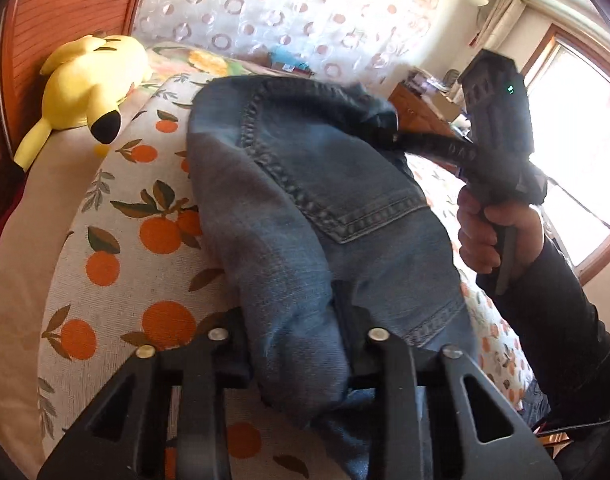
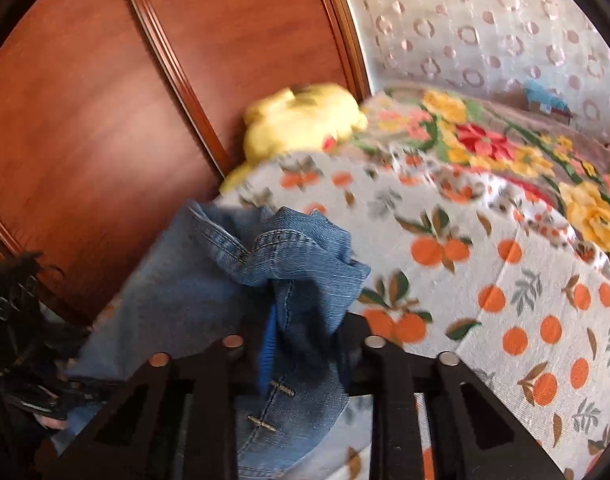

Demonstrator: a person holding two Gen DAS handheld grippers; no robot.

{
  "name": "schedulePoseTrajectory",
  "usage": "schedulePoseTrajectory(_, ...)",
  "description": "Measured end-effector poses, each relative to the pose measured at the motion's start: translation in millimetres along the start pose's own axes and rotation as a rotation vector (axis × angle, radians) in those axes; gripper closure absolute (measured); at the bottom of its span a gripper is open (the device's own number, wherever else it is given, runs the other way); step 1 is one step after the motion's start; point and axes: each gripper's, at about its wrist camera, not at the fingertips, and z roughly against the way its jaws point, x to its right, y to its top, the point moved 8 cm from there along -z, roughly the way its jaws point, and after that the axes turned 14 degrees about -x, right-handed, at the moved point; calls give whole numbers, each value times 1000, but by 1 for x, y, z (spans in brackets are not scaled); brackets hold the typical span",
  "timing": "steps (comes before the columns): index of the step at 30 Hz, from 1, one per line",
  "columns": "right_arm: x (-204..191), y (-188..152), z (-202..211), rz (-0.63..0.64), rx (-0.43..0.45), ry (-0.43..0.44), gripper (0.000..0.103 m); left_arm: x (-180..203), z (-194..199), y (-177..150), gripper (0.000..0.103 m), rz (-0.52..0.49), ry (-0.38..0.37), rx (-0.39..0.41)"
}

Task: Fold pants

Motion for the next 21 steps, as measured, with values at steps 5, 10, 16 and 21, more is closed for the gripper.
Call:
schedulePoseTrajectory(5,-38,16,14,82,47,-37,86,-5,23,0,78,15,-39,58)
schedulePoseTrajectory(10,-77,50,20,153,68,-30,86,-27,64,7,79,44,-25,149)
schedulePoseTrajectory(16,-114,89,24,212,130,6,86,-60,125,34,78,58,64,240)
schedulePoseTrajectory(21,-109,107,26,167,179,63,87,-65,153,64,78,17,125,271)
